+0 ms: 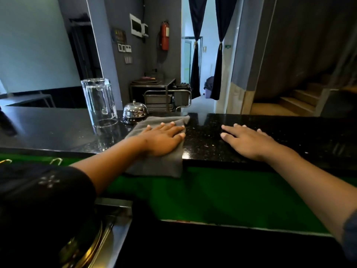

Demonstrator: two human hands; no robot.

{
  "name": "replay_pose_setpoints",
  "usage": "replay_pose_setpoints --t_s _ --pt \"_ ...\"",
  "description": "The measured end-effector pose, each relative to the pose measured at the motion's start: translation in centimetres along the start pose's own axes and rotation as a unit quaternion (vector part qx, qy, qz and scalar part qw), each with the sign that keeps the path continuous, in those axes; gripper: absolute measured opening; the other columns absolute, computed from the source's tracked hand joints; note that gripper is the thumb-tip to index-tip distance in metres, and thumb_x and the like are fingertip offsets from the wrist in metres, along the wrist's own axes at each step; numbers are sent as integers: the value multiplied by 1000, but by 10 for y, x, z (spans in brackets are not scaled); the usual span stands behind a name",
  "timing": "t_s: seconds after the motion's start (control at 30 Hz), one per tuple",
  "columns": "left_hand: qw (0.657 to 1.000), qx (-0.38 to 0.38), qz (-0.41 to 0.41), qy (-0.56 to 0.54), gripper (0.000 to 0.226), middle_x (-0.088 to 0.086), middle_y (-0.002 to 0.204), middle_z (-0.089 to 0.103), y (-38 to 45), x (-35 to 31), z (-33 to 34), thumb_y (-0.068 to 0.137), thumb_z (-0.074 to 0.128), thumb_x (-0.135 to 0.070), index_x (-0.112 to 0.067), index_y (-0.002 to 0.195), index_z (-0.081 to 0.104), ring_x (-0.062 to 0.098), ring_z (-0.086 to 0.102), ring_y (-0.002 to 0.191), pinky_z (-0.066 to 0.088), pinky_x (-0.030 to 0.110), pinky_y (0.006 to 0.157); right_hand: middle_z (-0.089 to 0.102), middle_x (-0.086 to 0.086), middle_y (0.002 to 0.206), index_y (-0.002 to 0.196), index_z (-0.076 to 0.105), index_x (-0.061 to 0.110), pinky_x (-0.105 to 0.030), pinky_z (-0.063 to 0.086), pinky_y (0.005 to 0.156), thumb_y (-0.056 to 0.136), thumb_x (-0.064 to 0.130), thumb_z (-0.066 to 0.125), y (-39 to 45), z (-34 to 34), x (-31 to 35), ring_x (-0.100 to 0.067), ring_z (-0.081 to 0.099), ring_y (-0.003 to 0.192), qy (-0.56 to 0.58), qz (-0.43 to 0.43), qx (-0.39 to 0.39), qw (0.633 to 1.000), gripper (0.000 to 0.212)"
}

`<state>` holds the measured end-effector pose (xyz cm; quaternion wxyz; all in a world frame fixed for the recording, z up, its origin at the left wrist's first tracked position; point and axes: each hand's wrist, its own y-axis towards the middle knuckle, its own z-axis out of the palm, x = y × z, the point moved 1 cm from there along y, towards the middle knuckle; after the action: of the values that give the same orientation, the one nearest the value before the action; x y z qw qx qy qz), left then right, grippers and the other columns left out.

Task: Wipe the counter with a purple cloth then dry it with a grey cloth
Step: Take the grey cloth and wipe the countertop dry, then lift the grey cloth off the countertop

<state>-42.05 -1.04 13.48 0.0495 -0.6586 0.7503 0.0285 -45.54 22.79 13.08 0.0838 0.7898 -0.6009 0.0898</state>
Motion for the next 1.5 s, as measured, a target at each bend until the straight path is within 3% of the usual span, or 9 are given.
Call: replay_pose_setpoints --t_s 0.3,0.5,0.87,1.03,1.13,1.27,1.33,1.43,1.5 --pt "999 38 16 3 56 -1 160 0 98 -50 -5 98 11 -51 -33 151 7 28 -2 147 -3 56 116 12 3 162 151 22 40 -47 2 118 101 50 23 2 1 1 -18 8 149 15 1 -17 1000 51" --pt "995 67 75 -3 52 -1 161 1 136 -112 1 101 13 -44 -30 151 10 27 -1 147 -3 57 114 18 1 161 154 20 20 -40 6 120 102 35 25 6 2 -8 -16 15 148 31 18 -50 998 54" --pt "998 29 29 -41 54 -3 160 -1 23 -99 8 99 12 -48 -32 151 7 24 -2 147 -6 50 115 57 -13 134 132 56 19 -42 43 100 100 23 33 -17 -11 1 -31 52 122 162 29 -157 974 39" --pt "997 23 5 -66 57 3 160 0 -21 -123 11 100 17 -44 -25 152 6 26 -2 147 -6 51 116 67 -8 118 114 69 19 -39 48 95 98 20 43 -50 -12 14 -26 60 111 197 -21 -169 966 30" --pt "985 -10 11 -169 57 9 159 14 -38 -116 -2 100 30 -38 -16 151 14 27 11 146 4 48 119 68 -7 114 113 69 17 -33 46 94 97 16 48 -67 -18 16 -24 60 109 243 -29 -183 952 27" --pt "966 -128 -64 -213 52 12 144 41 -52 -65 -23 96 43 -36 -14 142 34 29 39 132 26 51 113 67 -4 106 108 69 21 -41 48 96 96 25 52 -77 -28 13 -25 60 106 215 1 -155 964 21" --pt "964 -134 -143 -177 58 14 138 47 -56 -37 -20 92 45 -45 -11 138 36 30 45 127 32 51 110 65 -2 102 101 69 23 -46 47 96 95 35 54 -78 -27 13 -27 59 106 184 31 -108 977 20" --pt "970 -85 -188 -127 70 15 139 47 -62 -19 -4 89 36 -63 -9 134 44 33 41 131 22 55 113 62 -6 115 102 69 21 -48 44 97 91 52 51 -73 -20 18 -31 54 112 109 69 -76 989 37" --pt "973 -104 -173 -111 73 12 139 48 -66 -19 4 87 33 -67 -11 131 49 32 37 134 16 55 114 61 -7 117 103 68 18 -47 44 97 89 57 52 -67 -16 22 -31 54 112 94 90 -84 988 44"
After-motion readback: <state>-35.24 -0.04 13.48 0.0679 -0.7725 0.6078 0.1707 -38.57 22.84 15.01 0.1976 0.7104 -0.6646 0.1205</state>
